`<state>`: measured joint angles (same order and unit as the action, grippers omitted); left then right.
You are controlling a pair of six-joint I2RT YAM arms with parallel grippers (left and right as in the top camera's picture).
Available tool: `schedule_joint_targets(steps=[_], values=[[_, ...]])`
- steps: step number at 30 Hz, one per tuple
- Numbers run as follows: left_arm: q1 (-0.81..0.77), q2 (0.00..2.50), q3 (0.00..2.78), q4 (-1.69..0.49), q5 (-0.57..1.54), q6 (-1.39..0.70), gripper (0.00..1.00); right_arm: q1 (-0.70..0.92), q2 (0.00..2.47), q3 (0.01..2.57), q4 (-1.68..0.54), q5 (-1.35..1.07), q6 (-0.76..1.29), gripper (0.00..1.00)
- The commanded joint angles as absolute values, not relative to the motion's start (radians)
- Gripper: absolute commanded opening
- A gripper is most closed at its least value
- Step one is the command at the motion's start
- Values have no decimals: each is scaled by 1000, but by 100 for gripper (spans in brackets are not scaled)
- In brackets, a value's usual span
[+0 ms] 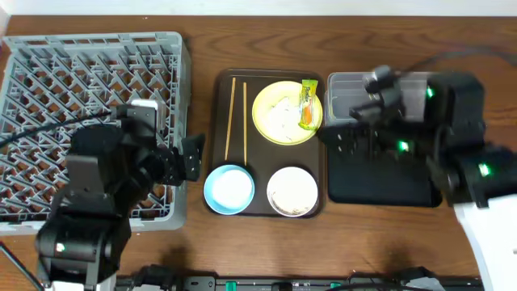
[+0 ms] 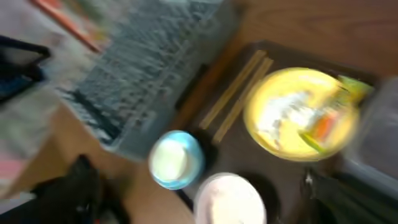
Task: Sort waste into correct bins and load items into the dishwasher
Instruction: 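Reach the right gripper to the yellow plate and grasp the white tissue, then carry the tissue right and drop it into the clear plastic bin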
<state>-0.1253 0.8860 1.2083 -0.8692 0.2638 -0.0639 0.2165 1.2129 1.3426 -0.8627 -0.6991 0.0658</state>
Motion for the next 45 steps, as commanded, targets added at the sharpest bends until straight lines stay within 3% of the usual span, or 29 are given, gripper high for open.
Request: schedule_joint_targets(steps=[1,7,12,16,20,23,29,33,34,36,39,40,41,43,45], values=[[-123,890,1235,-894,277,-69,96,232,1295,1369,-836,-831,98,99],[-123,891,1235,-927,277,-69,96,373,1505,1369,-860,-467,172,99],[-123,891,1235,-927,277,-69,96,495,1663,1369,-753,-188,171,99],[-123,891,1235,-927,277,-69,96,559,1776,1369,-598,31,163,89],[-123,892,1235,-927,277,-69,96,575,1888,1369,-482,116,163,80],[-123,892,1235,-927,277,-69,96,575,1964,1369,-436,93,170,81],[-123,892,1235,-927,277,-69,96,577,2014,1369,-407,38,171,66],[-123,892,1235,-927,277,-69,96,577,2001,1373,-422,11,171,40],[-123,892,1235,-927,277,-69,96,577,2001,1373,-432,10,172,41],[-123,892,1235,-927,277,-69,96,577,2002,1372,-448,9,191,61],[-123,892,1235,-927,277,-69,96,579,2026,1366,-437,10,191,68],[-123,892,1235,-927,277,-69,96,580,2040,1366,-432,13,190,66],[-123,892,1235,-927,277,-69,96,580,2051,1366,-430,23,191,57],[-123,892,1235,-927,277,-69,96,580,2062,1366,-430,25,204,24],[-123,892,1235,-927,277,-69,96,580,2051,1370,-430,17,213,5]])
